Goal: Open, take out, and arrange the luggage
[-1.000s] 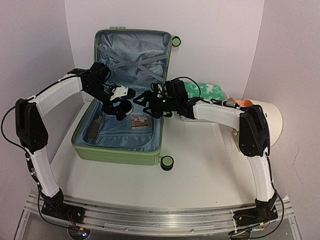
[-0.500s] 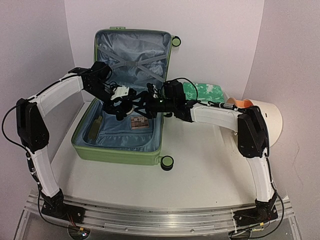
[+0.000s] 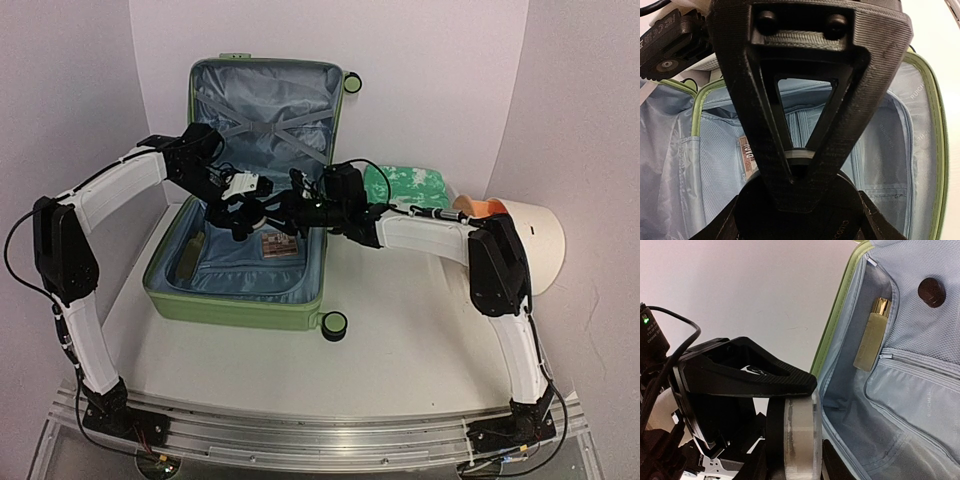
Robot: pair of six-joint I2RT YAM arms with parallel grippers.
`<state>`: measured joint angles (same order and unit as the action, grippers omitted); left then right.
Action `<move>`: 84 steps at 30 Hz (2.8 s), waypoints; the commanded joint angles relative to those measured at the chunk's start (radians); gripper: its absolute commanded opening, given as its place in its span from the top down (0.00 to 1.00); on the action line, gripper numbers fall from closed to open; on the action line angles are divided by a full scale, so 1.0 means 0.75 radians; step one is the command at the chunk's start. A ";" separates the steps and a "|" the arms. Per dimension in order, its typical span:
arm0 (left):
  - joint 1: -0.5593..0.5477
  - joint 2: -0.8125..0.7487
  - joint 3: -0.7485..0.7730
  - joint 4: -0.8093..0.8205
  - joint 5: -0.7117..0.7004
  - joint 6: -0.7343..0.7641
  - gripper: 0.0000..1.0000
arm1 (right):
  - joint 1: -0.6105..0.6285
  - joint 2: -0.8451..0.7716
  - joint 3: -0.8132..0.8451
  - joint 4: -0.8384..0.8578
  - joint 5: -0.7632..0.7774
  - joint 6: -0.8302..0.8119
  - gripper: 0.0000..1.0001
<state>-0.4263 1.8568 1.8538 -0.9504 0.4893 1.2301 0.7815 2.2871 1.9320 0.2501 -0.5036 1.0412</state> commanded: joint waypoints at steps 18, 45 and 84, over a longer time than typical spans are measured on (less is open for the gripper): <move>0.046 -0.067 0.258 -0.093 0.196 -0.322 0.00 | -0.334 -0.963 -0.774 -0.066 0.581 0.024 1.00; 0.054 -0.089 0.108 -0.046 0.228 -0.318 0.00 | -1.264 -0.795 -0.084 -1.544 0.269 -0.961 1.00; 0.053 -0.069 0.146 -0.012 0.221 -0.305 0.00 | -1.172 -0.460 0.135 -1.807 0.297 -1.107 0.50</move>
<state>-0.3889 1.8225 1.9347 -0.9844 0.6518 0.9951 -0.1151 1.9137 1.9592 -1.0426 -0.3714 0.2386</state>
